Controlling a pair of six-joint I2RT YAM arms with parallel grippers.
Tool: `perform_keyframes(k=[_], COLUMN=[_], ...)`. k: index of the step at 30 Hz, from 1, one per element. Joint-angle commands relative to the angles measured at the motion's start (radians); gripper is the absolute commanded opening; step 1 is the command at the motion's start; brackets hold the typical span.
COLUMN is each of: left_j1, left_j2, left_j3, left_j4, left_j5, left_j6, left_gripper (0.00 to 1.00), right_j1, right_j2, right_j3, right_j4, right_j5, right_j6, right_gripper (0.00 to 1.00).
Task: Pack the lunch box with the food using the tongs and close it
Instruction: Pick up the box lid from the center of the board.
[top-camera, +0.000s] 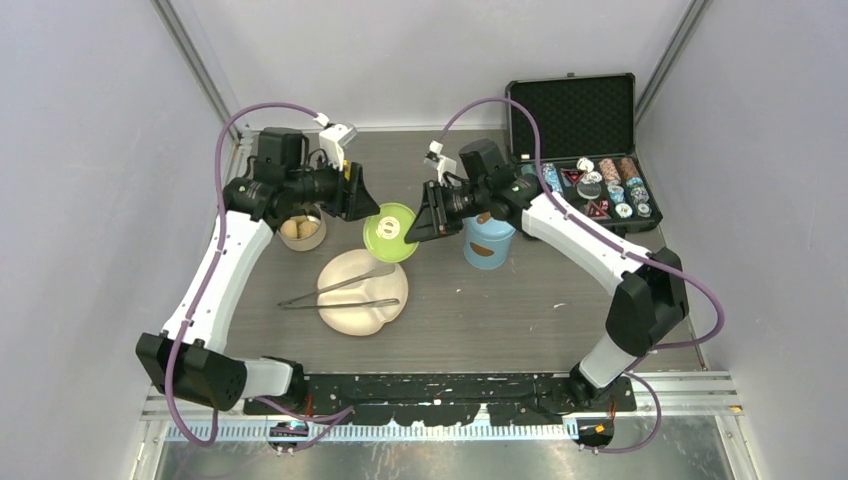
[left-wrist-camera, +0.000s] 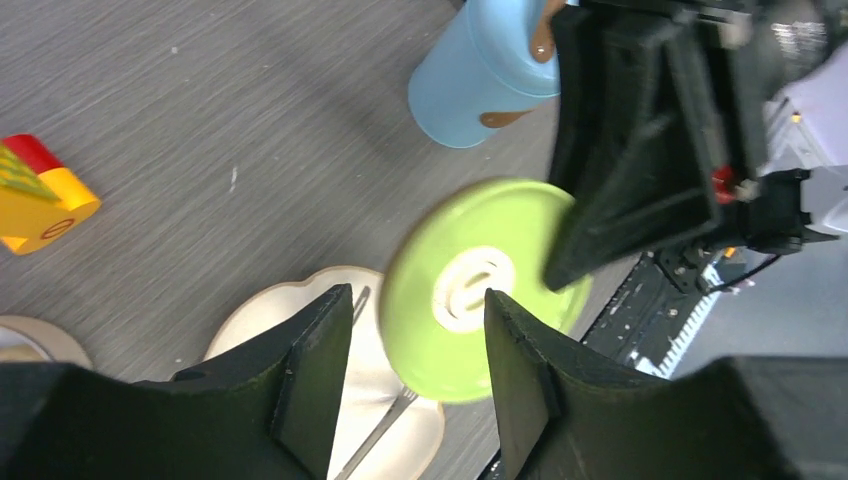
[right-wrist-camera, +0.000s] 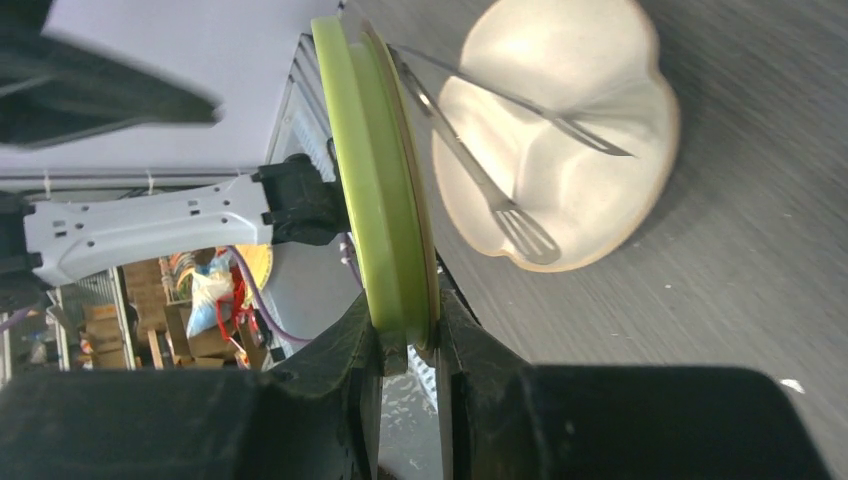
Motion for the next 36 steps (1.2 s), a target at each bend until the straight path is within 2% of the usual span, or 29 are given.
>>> perform_keyframes(k=[1,6,11,15,20,22,26,30,33,36], left_j1=[-0.017,-0.041,-0.043,-0.043,-0.039,-0.031,0.011,0.083,0.147,0.213], left_j2=[0.010,0.009,0.014,0.025,0.042,0.044,0.045,0.053,0.056,0.051], left_j3=[0.013,-0.008,-0.017,-0.019,-0.016,-0.014,-0.018,-0.031,-0.045,-0.063], left_j4=[-0.027,-0.043,-0.047,-0.045,-0.040,-0.042,-0.034,-0.025,-0.024,-0.026], left_j5=[-0.083,-0.136,-0.090,0.032,0.084,0.090,0.125,0.170,0.197,0.192], left_j6=[0.069,0.101,0.090,0.045,-0.003,-0.011,-0.050,-0.100,-0.116,-0.118], left_gripper=[0.52,0.47,0.30,0.22,0.01,0.00,0.00,0.00,0.00,0.00], right_j1=[0.023,0.035,0.040,0.040,0.041,0.040,0.039,0.035,0.028,0.018], right_j2=[-0.099,-0.105,-0.099,-0.094,-0.100,-0.105,-0.107,-0.100,-0.096,-0.104], right_j3=[-0.008,-0.018,-0.021,-0.022,-0.031,-0.036,-0.039,-0.036,-0.028,-0.022], right_j4=[0.115,0.135,0.148,0.151,0.154,0.154,0.150,0.144,0.129,0.117], right_j5=[0.003,-0.010,-0.022,-0.017,-0.014,-0.009,0.003,0.029,0.060,0.092], right_j6=[0.045,0.064,0.077,0.077,0.076,0.071,0.062,0.056,0.051,0.047], right_gripper=[0.09,0.10,0.10,0.10,0.12,0.15,0.25,0.45,0.67,0.71])
